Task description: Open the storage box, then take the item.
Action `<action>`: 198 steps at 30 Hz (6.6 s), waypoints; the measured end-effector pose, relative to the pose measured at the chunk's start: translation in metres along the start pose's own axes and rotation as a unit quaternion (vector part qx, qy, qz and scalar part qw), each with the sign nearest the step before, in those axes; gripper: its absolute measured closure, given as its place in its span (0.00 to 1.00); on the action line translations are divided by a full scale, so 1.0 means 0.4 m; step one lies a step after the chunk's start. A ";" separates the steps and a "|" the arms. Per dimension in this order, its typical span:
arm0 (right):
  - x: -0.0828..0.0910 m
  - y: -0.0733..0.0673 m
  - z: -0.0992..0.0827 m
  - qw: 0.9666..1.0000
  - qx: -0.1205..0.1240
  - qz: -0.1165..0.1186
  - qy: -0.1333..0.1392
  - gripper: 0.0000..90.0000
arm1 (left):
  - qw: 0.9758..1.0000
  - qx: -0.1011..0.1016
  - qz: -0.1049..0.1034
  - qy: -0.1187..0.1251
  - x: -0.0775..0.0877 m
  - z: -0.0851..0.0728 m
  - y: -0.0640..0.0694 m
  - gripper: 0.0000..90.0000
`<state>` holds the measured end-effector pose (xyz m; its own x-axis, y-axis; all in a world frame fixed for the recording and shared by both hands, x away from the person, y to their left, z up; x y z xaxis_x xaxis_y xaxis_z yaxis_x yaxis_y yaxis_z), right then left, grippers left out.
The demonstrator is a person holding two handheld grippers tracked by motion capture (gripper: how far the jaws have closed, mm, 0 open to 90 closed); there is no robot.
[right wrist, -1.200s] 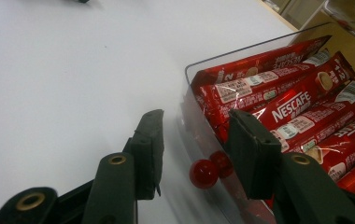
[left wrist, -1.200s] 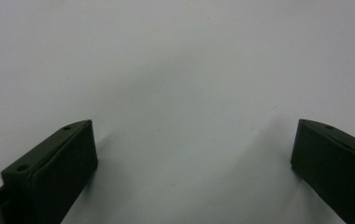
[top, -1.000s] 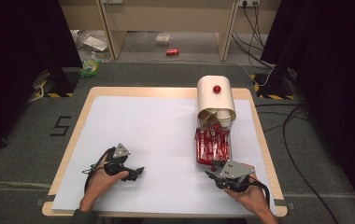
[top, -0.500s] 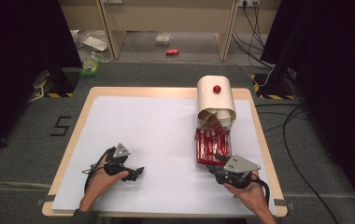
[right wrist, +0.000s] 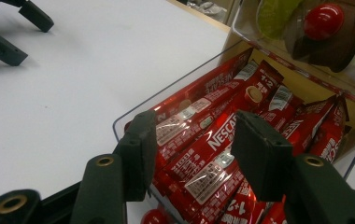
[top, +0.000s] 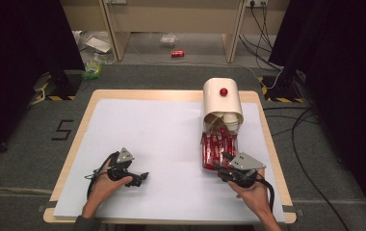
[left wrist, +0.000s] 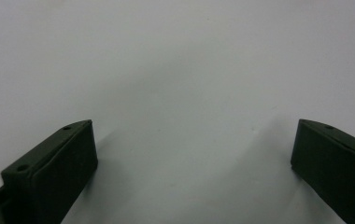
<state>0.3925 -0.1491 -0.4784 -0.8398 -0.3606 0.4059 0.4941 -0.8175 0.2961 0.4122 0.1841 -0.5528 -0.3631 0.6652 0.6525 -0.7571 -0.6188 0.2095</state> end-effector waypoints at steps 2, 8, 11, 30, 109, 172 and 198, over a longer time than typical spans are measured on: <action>-0.008 0.000 0.003 1.000 -0.003 -0.002 -0.004 0.56 | 1.000 0.000 0.000 0.000 0.000 0.000 0.000 0.00; -0.023 0.000 0.012 1.000 -0.004 -0.006 -0.012 0.56 | 1.000 0.000 0.000 0.000 0.000 0.000 0.000 0.00; -0.031 0.004 0.015 1.000 -0.006 -0.012 -0.018 0.56 | 1.000 0.000 0.000 0.000 0.000 0.000 0.000 0.00; -0.082 0.003 0.033 0.999 -0.015 -0.013 -0.049 0.58 | 1.000 0.001 0.000 0.000 0.000 0.000 0.000 0.00; -0.024 0.064 0.015 0.994 0.033 -0.029 -0.103 0.96 | 1.000 0.000 0.000 0.000 0.000 0.000 0.000 0.00; -0.015 -0.013 0.097 0.998 0.011 0.043 -0.038 0.92 | 1.000 0.001 -0.001 0.000 0.000 0.000 0.000 0.00; -0.105 -0.107 0.133 0.996 0.025 0.077 -0.030 0.92 | 1.000 0.000 0.000 0.000 0.000 0.000 0.000 0.00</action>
<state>0.4186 -0.0751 -0.4623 -0.7393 -0.4506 0.5004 0.6272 -0.7313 0.2680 0.4123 0.1841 -0.5528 -0.3624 0.6650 0.6530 -0.7568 -0.6190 0.2103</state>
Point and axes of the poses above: each handheld gripper's, and its own axes: x roughly backward along the jaws, z roughly out of its top, y roughly to its right, the point moved 7 cm from there along -x, roughly forward along the jaws, and after that the axes turned 15 degrees about -z, right-handed, at the moved point
